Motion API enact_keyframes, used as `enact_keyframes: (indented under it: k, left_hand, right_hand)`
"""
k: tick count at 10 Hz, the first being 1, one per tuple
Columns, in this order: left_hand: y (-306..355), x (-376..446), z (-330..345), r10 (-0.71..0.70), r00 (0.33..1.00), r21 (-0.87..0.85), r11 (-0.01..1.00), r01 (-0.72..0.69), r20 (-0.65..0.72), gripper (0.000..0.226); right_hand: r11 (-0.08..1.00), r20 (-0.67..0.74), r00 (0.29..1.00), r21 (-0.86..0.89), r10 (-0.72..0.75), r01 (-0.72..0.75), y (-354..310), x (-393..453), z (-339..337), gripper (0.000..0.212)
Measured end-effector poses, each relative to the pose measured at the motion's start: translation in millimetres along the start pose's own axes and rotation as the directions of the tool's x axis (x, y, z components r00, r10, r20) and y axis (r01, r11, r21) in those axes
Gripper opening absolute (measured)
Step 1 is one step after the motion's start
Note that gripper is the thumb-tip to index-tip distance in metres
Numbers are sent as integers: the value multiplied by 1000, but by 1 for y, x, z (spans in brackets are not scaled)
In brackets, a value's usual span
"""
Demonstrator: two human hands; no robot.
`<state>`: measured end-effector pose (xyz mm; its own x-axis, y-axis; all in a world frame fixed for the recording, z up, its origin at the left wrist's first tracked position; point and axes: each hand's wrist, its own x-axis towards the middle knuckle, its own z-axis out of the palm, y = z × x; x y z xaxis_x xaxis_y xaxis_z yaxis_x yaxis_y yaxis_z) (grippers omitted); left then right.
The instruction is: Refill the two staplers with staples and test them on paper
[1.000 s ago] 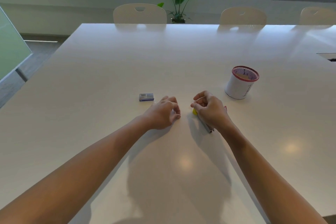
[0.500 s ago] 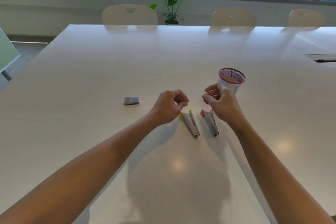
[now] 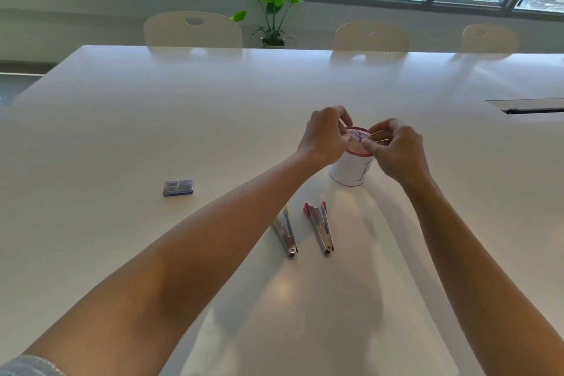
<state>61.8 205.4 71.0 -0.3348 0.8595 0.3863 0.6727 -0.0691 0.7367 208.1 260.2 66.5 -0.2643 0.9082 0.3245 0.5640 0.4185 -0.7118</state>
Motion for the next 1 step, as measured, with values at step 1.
enact_keyframes:
  k: [1]
  left_hand:
    - [-2,10,4,-36,999,2,999,36,22,20]
  right_hand:
    - [1000,15,1000,-5,-6,6,-3,6,0,17]
